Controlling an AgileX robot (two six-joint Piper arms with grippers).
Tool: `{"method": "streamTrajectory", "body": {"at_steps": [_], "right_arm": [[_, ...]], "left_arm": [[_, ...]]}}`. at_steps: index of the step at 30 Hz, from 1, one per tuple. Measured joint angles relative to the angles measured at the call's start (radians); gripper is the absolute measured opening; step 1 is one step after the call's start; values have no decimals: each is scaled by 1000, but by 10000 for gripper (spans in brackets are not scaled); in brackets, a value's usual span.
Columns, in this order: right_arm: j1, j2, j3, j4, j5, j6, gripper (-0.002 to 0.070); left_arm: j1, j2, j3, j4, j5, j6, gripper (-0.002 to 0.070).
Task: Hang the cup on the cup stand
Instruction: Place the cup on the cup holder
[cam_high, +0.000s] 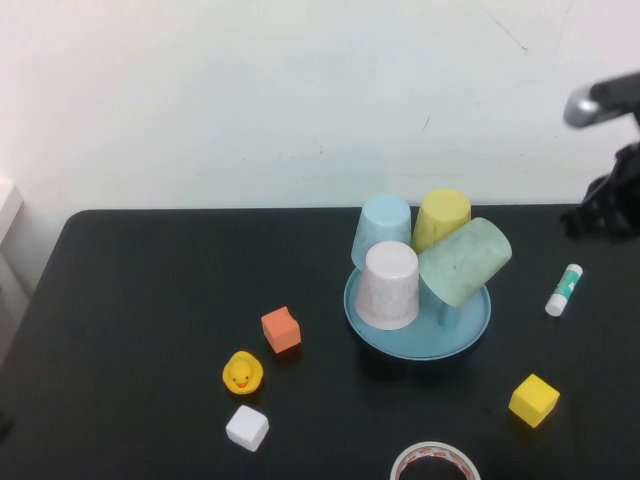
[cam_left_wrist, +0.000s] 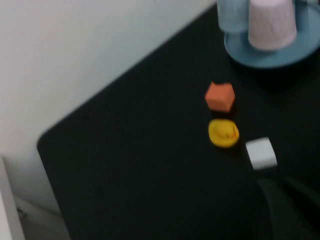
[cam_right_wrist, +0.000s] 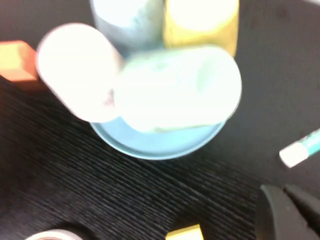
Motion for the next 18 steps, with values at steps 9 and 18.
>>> {"method": "streamTrajectory", "body": {"at_steps": [9, 18], "right_arm": [[-23, 204, 2, 190, -102, -51, -1], [-23, 329, 2, 345, -259, -165, -1]], "left_arm": [[0, -104, 186, 16, -7, -2, 0], [0, -108, 300, 38, -40, -2, 0]]}}
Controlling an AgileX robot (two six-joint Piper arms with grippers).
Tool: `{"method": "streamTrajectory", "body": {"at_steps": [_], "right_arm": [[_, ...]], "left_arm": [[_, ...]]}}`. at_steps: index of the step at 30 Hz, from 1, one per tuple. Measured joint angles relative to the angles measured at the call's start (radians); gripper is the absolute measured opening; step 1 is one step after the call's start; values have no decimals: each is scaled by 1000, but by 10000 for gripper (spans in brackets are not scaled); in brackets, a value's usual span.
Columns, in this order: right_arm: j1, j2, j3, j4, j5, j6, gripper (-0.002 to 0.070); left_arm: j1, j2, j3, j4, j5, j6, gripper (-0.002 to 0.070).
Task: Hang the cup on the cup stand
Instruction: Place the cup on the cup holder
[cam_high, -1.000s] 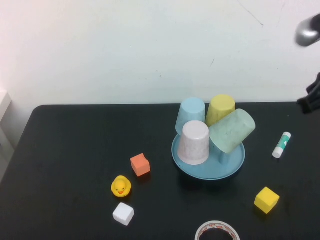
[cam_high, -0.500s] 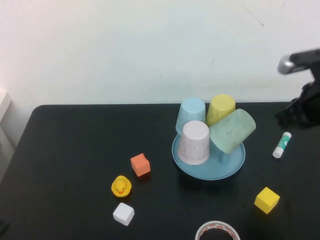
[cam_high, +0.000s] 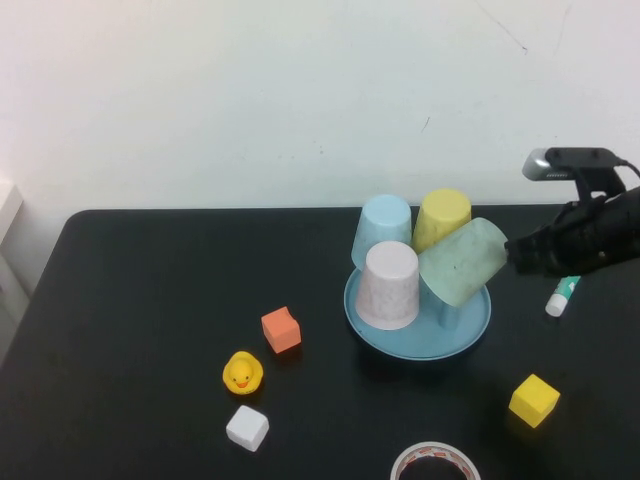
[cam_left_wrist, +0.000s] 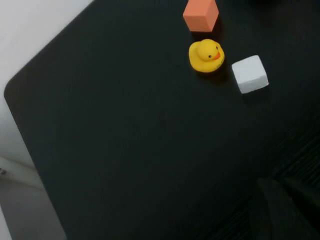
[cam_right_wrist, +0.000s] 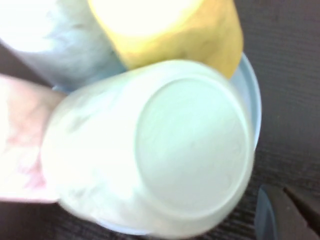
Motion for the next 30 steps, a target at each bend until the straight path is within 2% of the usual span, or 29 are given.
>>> {"method": "streamTrajectory", "body": {"at_steps": [5, 12, 17, 30], "right_arm": [[0, 41, 0, 92, -53, -64, -1], [0, 62, -2, 249, -68, -284, -1], [0, 60, -2, 287, -74, -424, -1], [0, -19, -2, 336, -59, -528, -1]], "left_arm": [[0, 0, 5, 22, -33, -1, 0], [0, 0, 5, 41, -48, -20, -1], [0, 0, 5, 79, -49, -72, -1], [0, 0, 5, 126, -49, -144, -1]]}}
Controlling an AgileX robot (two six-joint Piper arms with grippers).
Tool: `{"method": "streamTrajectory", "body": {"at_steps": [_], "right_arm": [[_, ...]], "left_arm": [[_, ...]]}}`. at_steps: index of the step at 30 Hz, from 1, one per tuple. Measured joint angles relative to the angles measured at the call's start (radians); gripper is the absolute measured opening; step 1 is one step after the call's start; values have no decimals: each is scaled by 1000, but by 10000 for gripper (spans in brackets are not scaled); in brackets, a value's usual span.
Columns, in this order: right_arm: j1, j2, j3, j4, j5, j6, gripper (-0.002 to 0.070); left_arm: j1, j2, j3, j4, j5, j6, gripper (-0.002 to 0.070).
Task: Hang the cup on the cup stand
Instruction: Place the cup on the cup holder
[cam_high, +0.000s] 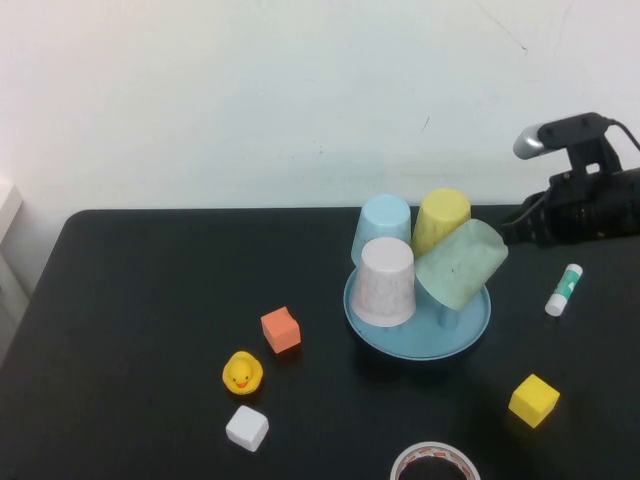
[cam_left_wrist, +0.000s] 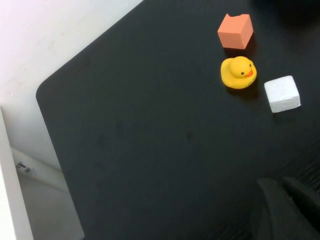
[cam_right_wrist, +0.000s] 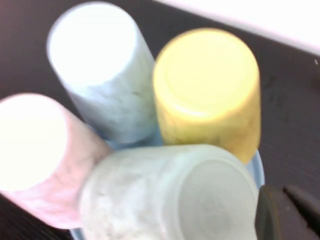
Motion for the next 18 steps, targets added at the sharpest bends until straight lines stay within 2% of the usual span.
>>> {"method": "streamTrajectory", "body": {"at_steps": [6, 13, 18], "right_arm": [[0, -23, 0, 72, 73, -129, -1], [0, -50, 0, 181, 156, -190, -1], [43, -49, 0, 208, 154, -221, -1]], "left_arm": [[0, 0, 0, 2, 0, -6, -1], [0, 0, 0, 9, 0, -17, -1], [0, 0, 0, 15, 0, -25, -1]]}}
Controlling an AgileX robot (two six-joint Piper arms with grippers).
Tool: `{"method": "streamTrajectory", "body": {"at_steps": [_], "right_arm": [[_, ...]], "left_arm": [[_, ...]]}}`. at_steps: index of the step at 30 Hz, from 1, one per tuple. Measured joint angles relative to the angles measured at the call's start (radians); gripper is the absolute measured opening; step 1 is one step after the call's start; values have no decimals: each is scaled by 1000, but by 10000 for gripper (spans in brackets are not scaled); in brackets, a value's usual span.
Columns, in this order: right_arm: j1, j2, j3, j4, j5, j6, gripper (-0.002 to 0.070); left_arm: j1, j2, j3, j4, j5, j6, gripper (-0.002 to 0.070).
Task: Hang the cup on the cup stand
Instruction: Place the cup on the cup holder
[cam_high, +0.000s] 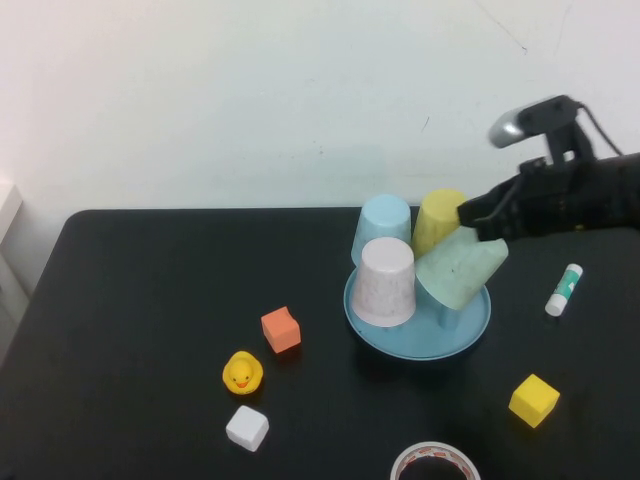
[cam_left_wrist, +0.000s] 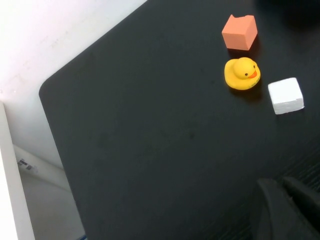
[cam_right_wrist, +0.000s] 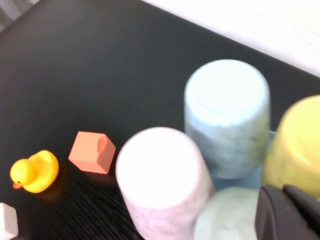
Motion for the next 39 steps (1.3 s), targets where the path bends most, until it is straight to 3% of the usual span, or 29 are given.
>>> {"method": "streamTrajectory", "body": {"at_steps": [9, 27, 39], "right_arm": [[96, 55, 0, -42, -148, -20, -1], [106, 134, -2, -90, -200, -20, -1], [106, -169, -2, -141, -156, -20, -1]], "left_arm": [[0, 0, 0, 1, 0, -9, -1], [0, 0, 0, 1, 0, -11, -1], [0, 0, 0, 23, -12, -49, -1]]}}
